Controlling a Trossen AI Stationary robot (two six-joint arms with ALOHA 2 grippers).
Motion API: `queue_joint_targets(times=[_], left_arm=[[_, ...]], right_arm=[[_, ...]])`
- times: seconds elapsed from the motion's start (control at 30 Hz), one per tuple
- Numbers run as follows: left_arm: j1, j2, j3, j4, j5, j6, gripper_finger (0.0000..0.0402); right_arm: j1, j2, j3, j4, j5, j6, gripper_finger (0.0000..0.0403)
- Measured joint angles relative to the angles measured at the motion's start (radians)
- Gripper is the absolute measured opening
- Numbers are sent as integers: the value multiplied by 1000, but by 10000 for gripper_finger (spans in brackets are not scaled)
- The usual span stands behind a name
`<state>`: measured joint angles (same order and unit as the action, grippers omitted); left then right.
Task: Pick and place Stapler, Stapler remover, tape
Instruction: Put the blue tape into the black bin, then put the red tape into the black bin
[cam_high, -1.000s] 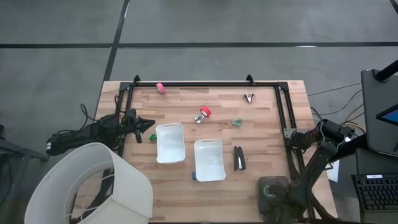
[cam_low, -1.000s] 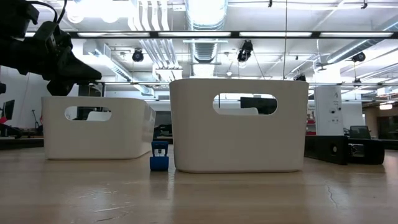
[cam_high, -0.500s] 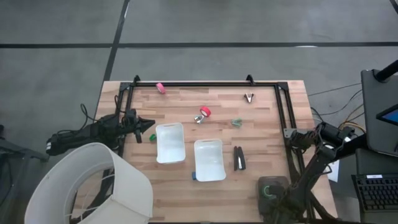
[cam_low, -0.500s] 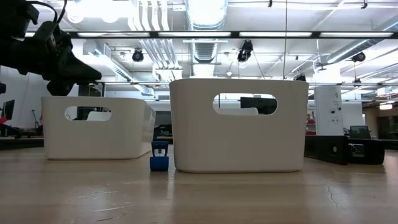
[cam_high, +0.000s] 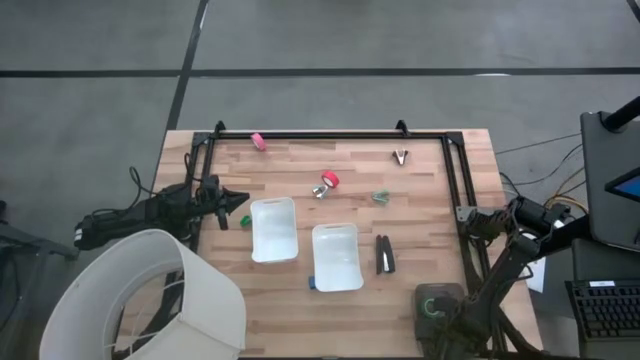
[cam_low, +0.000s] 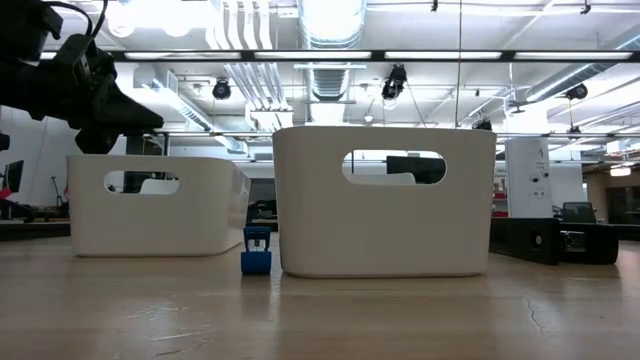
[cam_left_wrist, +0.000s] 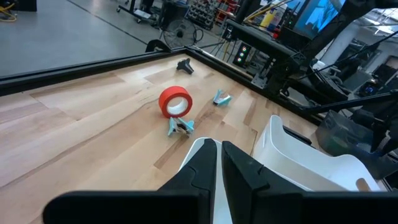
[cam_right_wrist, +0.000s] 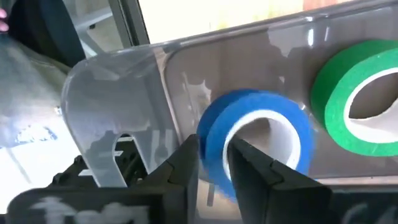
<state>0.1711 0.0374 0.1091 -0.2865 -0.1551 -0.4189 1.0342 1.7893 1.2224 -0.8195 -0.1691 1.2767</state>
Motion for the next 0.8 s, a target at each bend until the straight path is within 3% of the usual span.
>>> queue_joint_targets(times=[0.4,0.7,0.8], left_arm=[[0,0,0,0,0,0,28],[0,0,0,0,0,0,28],[0,0,0,0,0,0,28]], right_arm=[[-12,-17,0,-68,34,-84,149],[-64,-92,0,-157,87,-172,143],[-93,-138,0,-172,171,-229,137]])
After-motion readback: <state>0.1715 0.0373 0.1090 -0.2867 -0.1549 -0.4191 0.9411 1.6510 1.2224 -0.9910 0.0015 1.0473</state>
